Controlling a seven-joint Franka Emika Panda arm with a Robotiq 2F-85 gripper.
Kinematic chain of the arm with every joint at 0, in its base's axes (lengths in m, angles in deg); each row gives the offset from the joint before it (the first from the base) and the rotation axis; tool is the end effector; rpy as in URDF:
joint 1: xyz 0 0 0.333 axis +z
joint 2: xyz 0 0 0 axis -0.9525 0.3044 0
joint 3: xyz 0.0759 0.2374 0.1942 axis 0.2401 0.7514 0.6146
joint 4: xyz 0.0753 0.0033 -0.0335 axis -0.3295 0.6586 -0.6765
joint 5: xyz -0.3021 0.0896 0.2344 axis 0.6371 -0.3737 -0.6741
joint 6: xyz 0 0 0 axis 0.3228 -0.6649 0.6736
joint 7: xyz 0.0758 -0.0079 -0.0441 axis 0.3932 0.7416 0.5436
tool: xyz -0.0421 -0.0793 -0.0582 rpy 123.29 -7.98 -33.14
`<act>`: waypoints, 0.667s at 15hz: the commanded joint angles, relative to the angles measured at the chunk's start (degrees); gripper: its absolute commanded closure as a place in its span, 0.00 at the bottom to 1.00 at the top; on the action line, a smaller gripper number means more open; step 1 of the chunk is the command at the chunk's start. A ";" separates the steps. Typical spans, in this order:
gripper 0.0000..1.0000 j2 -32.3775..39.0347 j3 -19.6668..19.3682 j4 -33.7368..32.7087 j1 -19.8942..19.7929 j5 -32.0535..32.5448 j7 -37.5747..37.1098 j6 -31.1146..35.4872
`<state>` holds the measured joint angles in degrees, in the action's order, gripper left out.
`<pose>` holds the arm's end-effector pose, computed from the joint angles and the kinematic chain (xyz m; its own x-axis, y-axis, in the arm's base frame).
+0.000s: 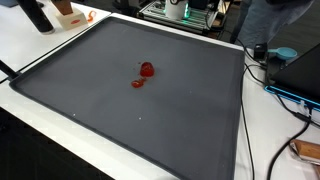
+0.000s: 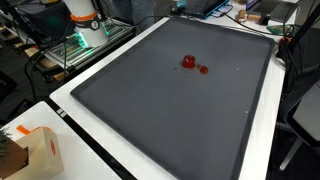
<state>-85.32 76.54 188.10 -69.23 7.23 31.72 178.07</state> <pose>0.3744 0.1538 0.5795 0.9536 0.1407 0.2661 0.0769 -0.9686 0.2364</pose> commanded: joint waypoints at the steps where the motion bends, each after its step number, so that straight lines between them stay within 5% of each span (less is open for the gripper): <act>1: 0.50 0.26 -1.25 -0.51 1.59 -0.05 -0.52 -1.09; 8: 0.99 0.22 -1.77 -0.51 2.10 -0.18 -0.17 -1.05; 10: 0.97 0.21 -1.86 -0.54 2.16 -0.26 -0.07 -1.06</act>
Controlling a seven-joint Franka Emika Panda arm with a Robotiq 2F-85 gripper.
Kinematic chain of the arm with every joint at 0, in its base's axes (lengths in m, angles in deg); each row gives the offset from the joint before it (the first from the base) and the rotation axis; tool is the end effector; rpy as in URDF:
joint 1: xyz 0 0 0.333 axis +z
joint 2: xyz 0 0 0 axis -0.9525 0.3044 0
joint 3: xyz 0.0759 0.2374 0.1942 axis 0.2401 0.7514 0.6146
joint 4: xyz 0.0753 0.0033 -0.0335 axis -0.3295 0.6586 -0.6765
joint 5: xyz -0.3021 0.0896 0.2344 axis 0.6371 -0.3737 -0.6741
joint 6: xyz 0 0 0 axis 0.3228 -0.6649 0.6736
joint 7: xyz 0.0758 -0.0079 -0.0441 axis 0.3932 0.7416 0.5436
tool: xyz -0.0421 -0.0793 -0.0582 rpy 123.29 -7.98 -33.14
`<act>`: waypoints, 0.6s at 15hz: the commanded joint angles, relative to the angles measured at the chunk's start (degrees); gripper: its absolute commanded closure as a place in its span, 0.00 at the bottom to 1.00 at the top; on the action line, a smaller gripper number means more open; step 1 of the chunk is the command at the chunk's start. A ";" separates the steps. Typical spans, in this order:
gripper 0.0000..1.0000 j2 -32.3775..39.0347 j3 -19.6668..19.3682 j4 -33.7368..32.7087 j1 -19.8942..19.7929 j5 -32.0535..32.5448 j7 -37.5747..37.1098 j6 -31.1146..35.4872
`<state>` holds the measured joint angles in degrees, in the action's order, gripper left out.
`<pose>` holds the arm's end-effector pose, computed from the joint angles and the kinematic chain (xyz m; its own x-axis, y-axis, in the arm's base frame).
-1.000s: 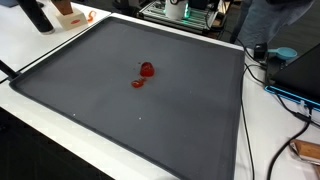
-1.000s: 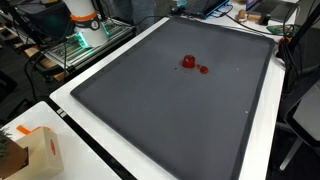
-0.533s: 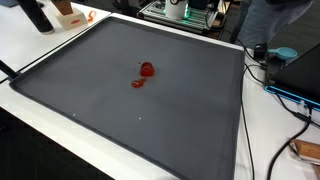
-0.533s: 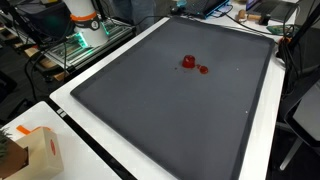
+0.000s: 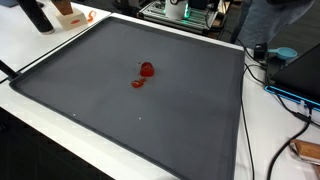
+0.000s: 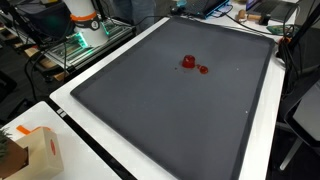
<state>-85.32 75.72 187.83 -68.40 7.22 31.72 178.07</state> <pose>0.3742 0.1532 0.5828 0.9521 0.1413 0.2711 0.0792 -0.9705 0.2276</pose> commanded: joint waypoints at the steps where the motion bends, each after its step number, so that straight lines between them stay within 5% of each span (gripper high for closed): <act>1: 0.97 0.20 -0.80 -0.39 1.02 0.13 -0.67 -1.42; 2: 0.87 0.23 -0.77 -0.17 1.00 0.55 -0.46 -0.25; 9: 0.87 0.23 -0.79 -0.18 0.99 0.55 -0.46 -0.33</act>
